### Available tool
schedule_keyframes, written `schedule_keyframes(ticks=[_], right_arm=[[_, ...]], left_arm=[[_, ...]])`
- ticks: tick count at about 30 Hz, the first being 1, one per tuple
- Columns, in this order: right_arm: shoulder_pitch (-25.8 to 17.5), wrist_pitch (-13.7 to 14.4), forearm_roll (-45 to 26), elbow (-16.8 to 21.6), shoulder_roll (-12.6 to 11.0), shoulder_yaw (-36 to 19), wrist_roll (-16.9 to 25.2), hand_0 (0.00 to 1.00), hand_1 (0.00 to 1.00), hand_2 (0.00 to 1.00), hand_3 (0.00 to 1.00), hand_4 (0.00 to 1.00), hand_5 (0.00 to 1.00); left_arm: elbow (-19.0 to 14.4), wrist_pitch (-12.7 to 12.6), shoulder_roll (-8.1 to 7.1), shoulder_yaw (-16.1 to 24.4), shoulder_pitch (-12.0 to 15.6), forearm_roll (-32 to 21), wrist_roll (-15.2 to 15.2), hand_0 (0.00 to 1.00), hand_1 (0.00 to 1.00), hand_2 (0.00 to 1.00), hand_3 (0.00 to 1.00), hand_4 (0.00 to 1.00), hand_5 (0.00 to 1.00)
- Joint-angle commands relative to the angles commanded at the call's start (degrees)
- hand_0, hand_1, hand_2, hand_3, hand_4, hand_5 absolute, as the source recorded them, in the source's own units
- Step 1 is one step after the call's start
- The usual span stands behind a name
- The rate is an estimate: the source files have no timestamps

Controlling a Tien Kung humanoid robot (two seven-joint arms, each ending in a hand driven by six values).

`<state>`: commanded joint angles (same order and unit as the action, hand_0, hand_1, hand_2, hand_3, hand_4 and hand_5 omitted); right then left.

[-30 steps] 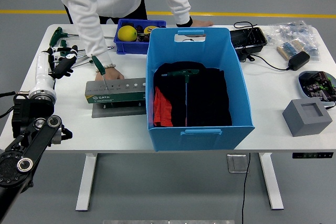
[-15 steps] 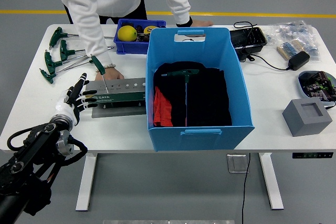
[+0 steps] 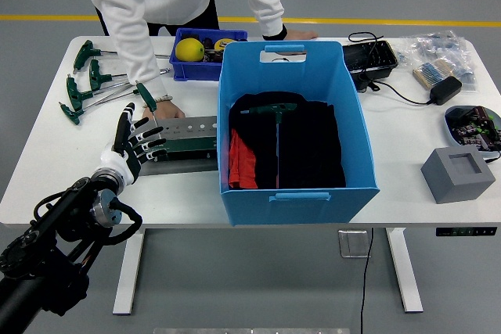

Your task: Lift tool from toolbox,place it in box,lift tool from toolbox,place it in box

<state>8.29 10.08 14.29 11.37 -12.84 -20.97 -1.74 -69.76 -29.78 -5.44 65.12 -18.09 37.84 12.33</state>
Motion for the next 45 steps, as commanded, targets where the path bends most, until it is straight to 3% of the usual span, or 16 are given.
schedule_keyframes(ticks=[15,25,27,32,33,38,39,44,45], right_arm=[[0.4,0.0,-0.6,0.0,-0.1,0.4,0.1,0.682,0.664,0.720,0.570,0.771,0.695],[0.7,-0.1,-0.6,0.0,-0.2,0.5,0.1,0.682,0.664,0.721,0.570,0.770,0.695],[0.7,0.0,-0.7,0.0,-0.2,0.5,0.1,0.682,0.664,0.721,0.571,0.770,0.695],[0.8,0.0,-0.7,0.0,-0.2,0.5,0.1,0.682,0.664,0.721,0.571,0.770,0.695],[0.8,0.0,-0.7,0.0,-0.3,0.5,0.1,0.681,0.664,0.721,0.571,0.770,0.695],[0.8,-0.1,-0.7,0.0,-0.2,0.5,0.1,0.681,0.664,0.721,0.571,0.770,0.695],[0.8,-0.1,-0.7,0.0,-0.2,0.5,0.1,0.681,0.664,0.721,0.571,0.770,0.695],[0.7,-0.1,-0.4,0.0,-0.2,0.3,0.0,0.681,0.664,0.721,0.571,0.770,0.695],[0.7,-0.1,-0.3,0.0,-0.2,0.3,0.0,0.682,0.665,0.722,0.570,0.770,0.695]], left_arm=[[2.2,0.3,-0.30,-1.4,-3.4,-2.8,-1.1,0.337,0.505,0.643,0.842,0.787,0.998],[4.7,2.8,-0.64,-3.3,-5.7,-13.0,-4.5,0.342,0.502,0.616,0.798,0.788,0.998],[4.8,3.3,-0.70,-3.6,-5.9,-14.6,-4.8,0.342,0.502,0.596,0.754,0.793,0.998],[4.4,4.0,-0.85,-4.0,-6.5,-16.8,-5.1,0.342,0.502,0.596,0.754,0.793,0.998],[4.2,4.1,-0.93,-4.0,-6.6,-17.2,-5.1,0.341,0.500,0.582,0.708,0.863,0.998],[2.8,3.8,-1.12,-3.6,-6.8,-18.3,-5.6,0.341,0.500,0.582,0.708,0.863,0.998],[2.4,3.7,-1.16,-3.5,-6.8,-18.6,-5.7,0.331,0.492,0.562,0.654,0.948,0.958],[1.2,4.0,-1.35,-3.2,-6.8,-18.2,-5.2,0.331,0.492,0.562,0.654,0.948,0.958],[1.0,4.1,-1.38,-3.2,-6.8,-18.2,-5.1,0.320,0.449,0.533,0.612,0.998,0.770]])
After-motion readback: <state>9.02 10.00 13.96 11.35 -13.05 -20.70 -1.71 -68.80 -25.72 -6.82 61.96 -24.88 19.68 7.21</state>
